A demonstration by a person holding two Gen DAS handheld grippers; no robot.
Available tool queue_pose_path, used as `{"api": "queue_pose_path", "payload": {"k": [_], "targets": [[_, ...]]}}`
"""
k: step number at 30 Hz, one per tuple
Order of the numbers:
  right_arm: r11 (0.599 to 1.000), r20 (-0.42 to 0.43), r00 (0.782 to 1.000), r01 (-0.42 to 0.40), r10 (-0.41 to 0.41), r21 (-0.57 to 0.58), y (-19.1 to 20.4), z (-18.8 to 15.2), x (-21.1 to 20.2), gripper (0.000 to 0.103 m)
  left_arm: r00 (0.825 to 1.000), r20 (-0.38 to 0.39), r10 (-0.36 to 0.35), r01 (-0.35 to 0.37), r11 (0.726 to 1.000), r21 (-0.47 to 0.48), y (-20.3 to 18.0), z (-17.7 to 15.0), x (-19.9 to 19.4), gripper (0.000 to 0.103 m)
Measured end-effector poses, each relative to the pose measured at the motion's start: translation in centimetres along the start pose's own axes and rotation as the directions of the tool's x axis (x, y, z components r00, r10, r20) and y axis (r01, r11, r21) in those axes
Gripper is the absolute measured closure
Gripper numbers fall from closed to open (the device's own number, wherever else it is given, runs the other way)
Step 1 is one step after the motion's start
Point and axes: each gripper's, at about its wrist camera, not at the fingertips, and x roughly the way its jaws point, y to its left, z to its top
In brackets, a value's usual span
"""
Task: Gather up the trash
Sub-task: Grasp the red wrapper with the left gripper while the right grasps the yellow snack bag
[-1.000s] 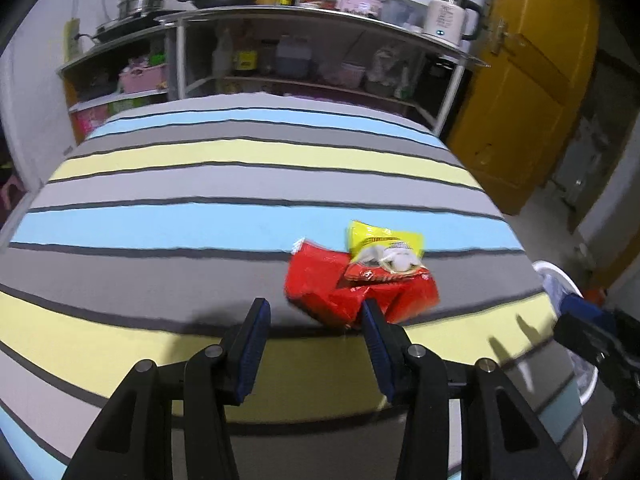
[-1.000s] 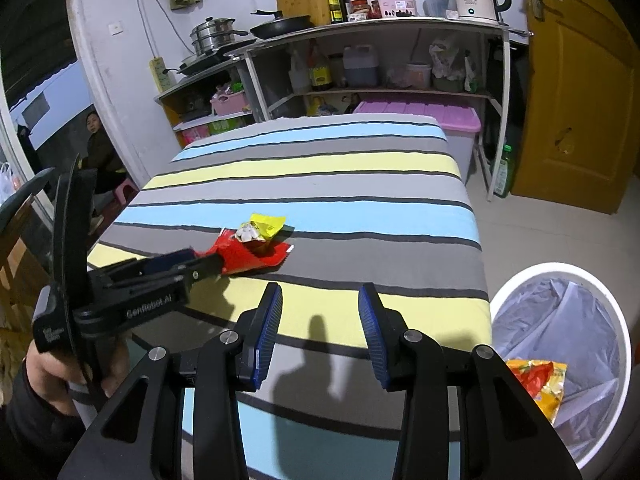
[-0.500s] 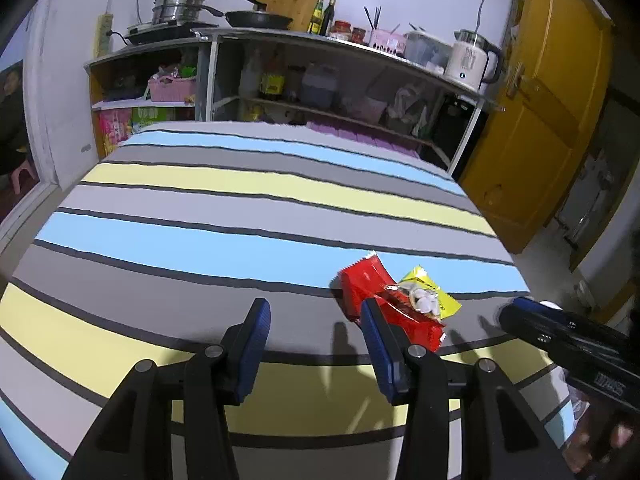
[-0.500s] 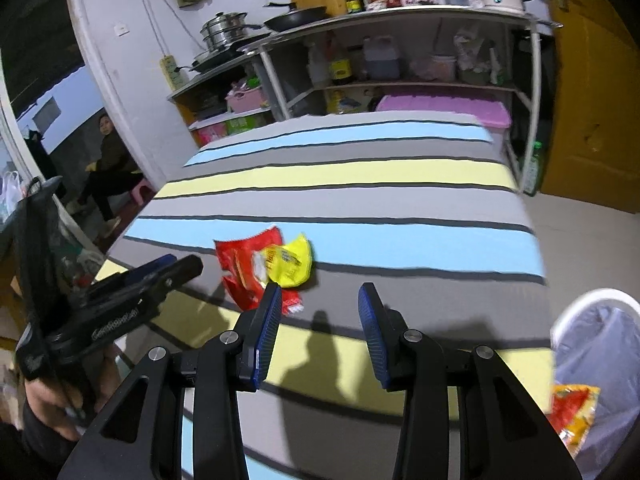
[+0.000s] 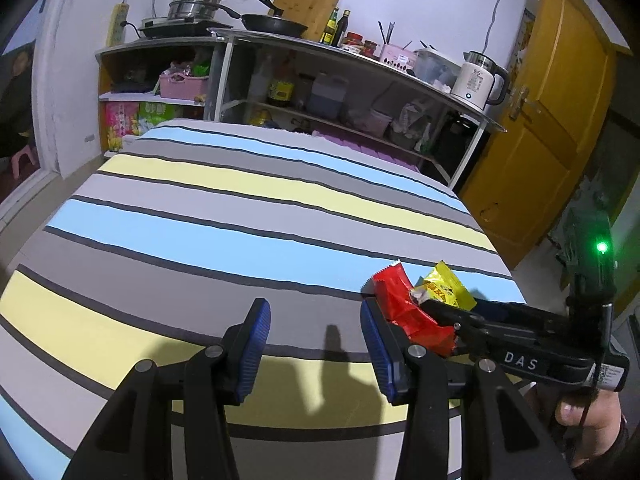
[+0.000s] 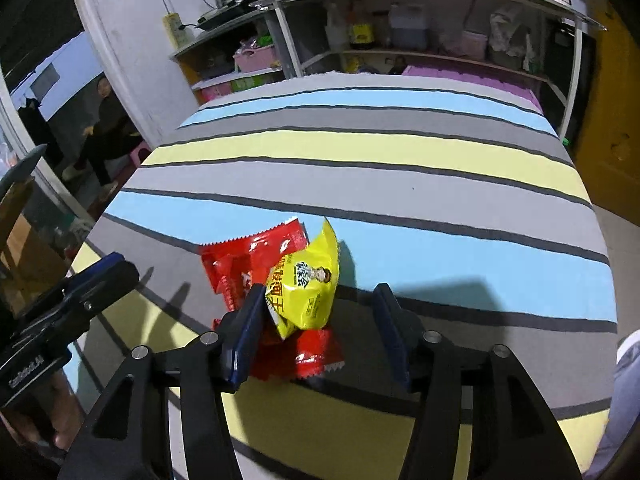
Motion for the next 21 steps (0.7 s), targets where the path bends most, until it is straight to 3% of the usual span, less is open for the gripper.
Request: {"api": "queue_pose_path", "payload": {"k": [3,15,21], "targets": [[1.000,0.016,1.000,0.009,-0.009,0.006,-0.1,0.1,-0.2,0.075,1.000,-0.009,-0.016,0.016,1.000,0.004,-0.5,0.0,0.4,0.056],[0.998,0.090,0.996,0.011,-0.017,0.068,-2.6,-1.7,-3.9,0.075,0.992,-0.076,-0.099,0.101,0.995,0.017,-5.3,-0.3,2.7,0.056],[0.995,0.103,0.994,0.009,-0.020,0.102,-4.7,-2.7,-5.3,0.075,0.992,-0.111,-0.054,0.057,0.998,0.029,-7.4,-0.6,4.9,0.056]]}}
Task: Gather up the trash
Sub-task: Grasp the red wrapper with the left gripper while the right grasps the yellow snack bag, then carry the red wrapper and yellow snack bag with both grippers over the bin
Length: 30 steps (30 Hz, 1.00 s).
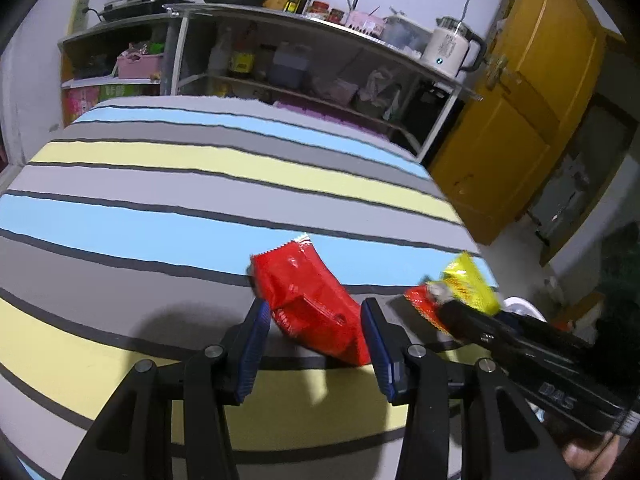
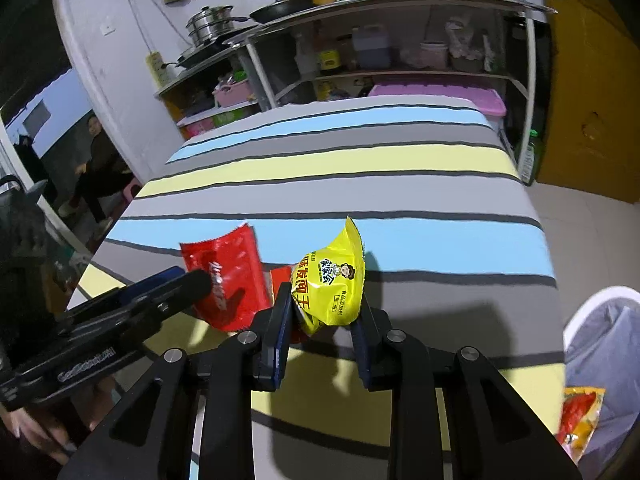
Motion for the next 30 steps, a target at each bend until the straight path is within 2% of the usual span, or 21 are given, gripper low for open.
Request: {"api": "queue_pose_path", "payload": {"k": [2,7,8,10,12,18,30], "targets": [[1.000,0.004,1.000,-0.002,0.001,0.008,-0.4,-0.1,-0.2,0.075,0.999,-0.023,0.033,-0.034,0.999,-0.005,-0.2,-0.1,0.8,0.056],[1.000,0.018,1.000,-0.011,0.011,0.024,-1.5,0.0,-0.5,0.075,0.998,-0.018,0.054,-0.054,0.999,0.005,-0.7,-0.2,1.2,0.059],[1.000,0.021,1.000,-0.013,0.013,0.026,-1.5,-0.1,-0.7,0.075,0.998,-0.019,0.053,-0.053,0.999,0.006,-0.6,-0.1,1.1,0.062],[0.999,0.028,1.000,-0.016,0.015,0.029,-1.6,-0.2,-0.9,0.075,0.999,-0.025,0.044,-0.044,0.999,0.006,-0.5,-0.2,1.2,0.079],[0.999,0.037,0.999,-0.015,0.014,0.030,-1.6,-0.4,-1.3,0.075,0.999,-0.028,0.043,-0.043,0.999,0.003,-0.2,-0.2,1.1,0.084],[0.999,0.058,0.998,-0.004,0.002,0.036,-2.1,-0.8,-2.7,0.075,0.999,-0.021,0.035,-0.035,0.999,0.028,-0.7,-0.4,0.6,0.089],[0.999,0.105,0.994,0.039,-0.042,0.025,-1.6,-2.1,-6.9,0.075,0.999,0.016,-0.028,0.026,0.996,0.085,-3.1,-1.5,-3.3,0.090]]}}
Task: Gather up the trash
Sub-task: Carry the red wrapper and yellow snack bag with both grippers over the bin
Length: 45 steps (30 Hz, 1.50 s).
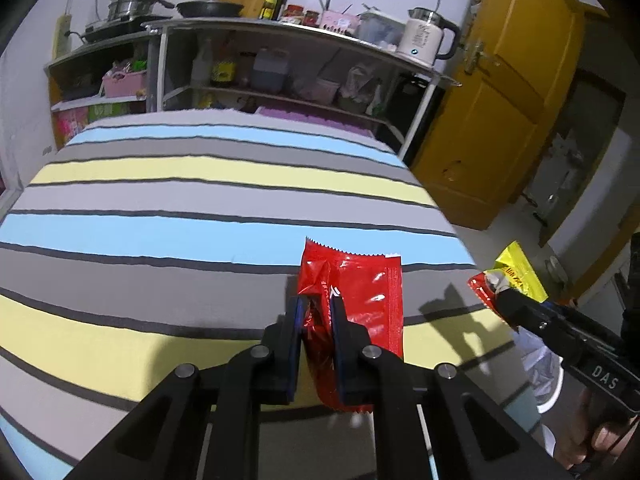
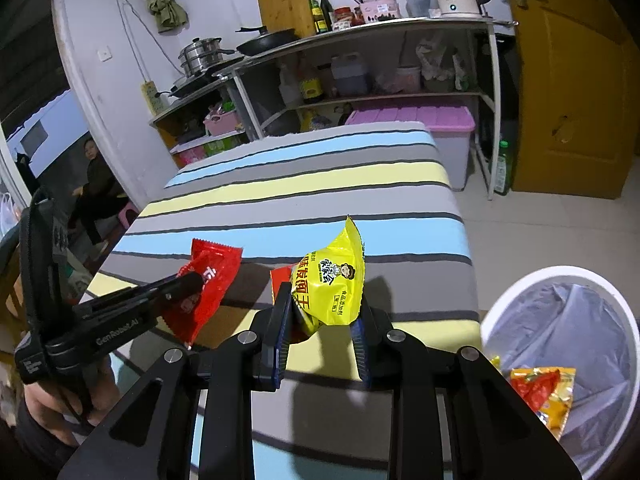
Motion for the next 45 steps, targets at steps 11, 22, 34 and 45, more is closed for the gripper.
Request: {"api": "queue_pose_path", "payload": {"k": [11,22,34,45], "targets": [[0.999,0.054,0.998,0.040,-0.040,-0.006,0.3,-1.3,-4.6,0.075,0.998,0.043,-0.055,0.052,0.997,0.064,-3.7,-0.9,-3.6,0.090],[0.996,0.092,0.992,0.087,-0.088,0.014,-1.0,-2.6,-8.0,0.075,0.992,0.068,-0.106,0.096,0.986,0.137,-7.7,-0.8,-5.2,0.090],[0.987,0.117,0.982,0.139,-0.148,0.082,-4.6,-3.5,-10.6,0.075,0.987,0.045,-0.157,0.143,0.964,0.224,-13.2,-0.8,-4.0,0.090],[0.971,0.119,0.972,0.182,-0.201,0.155,-8.6,-4.7,-12.3,0.075,0.981,0.008,-0.192,0.182,0.943,0.279,-17.5,-1.3,-2.0,0.090]]}}
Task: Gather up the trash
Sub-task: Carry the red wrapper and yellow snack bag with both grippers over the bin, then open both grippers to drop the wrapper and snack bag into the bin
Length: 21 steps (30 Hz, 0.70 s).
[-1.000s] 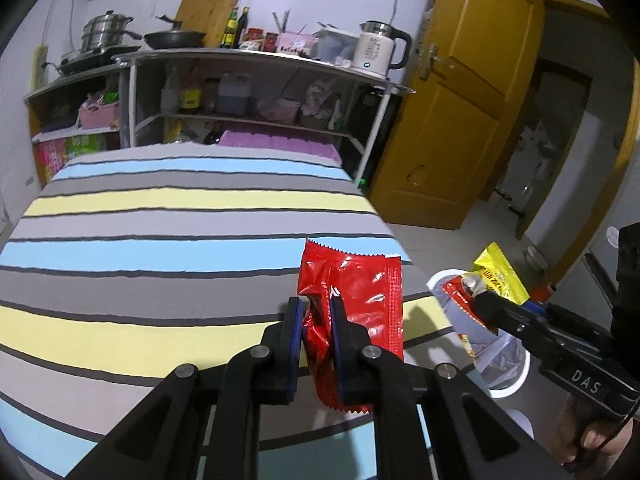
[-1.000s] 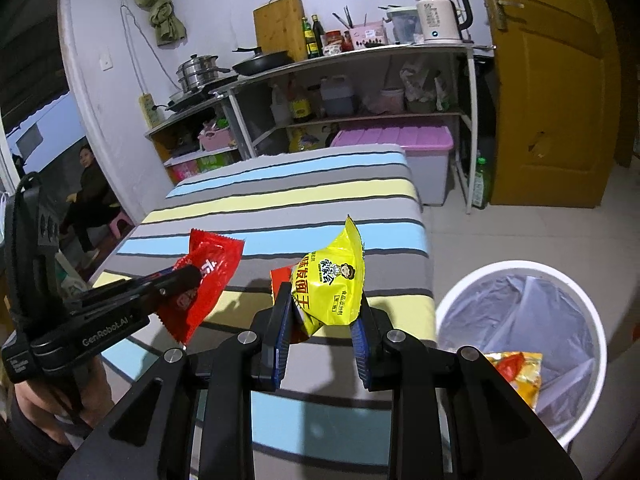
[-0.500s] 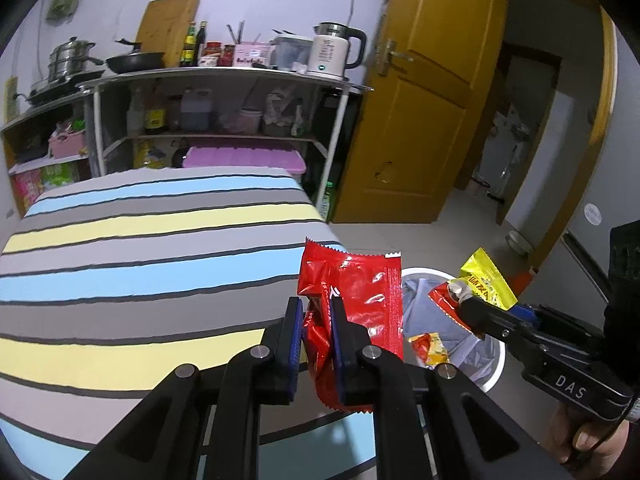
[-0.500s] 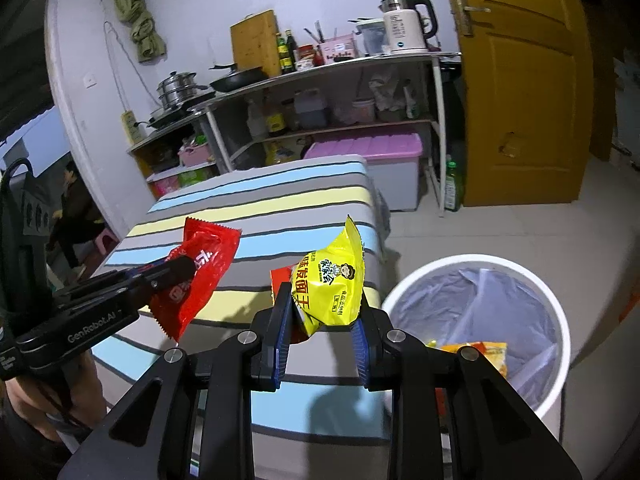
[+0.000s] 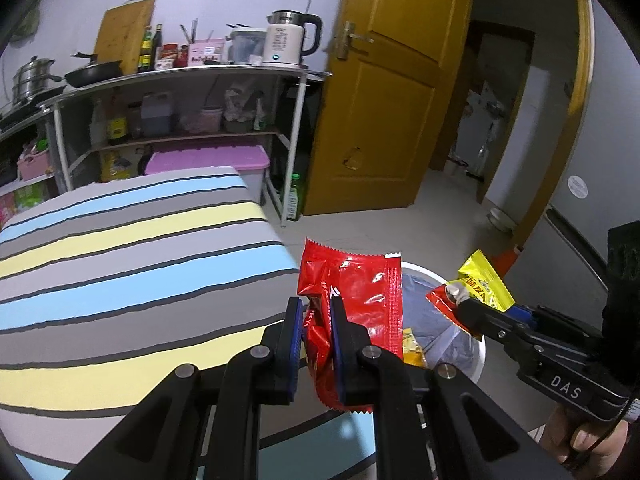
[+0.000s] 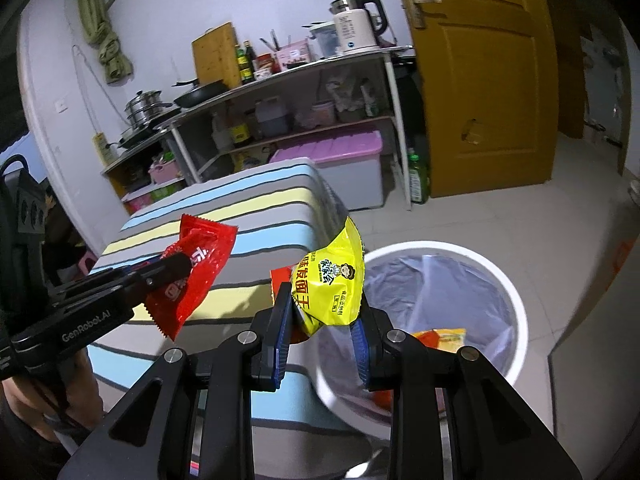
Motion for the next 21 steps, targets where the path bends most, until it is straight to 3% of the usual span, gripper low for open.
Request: {"api": "queue_pose_path", "payload": {"k": [21], "targets": [[0.993,-0.021,0.998,0.065,-0.063,0.095,-6.2,-0.7,0.5,0.075,0.995,-0.074,-0.073,0.078,0.994,0.072,-5.2,0.5,5.9,0.090]]}}
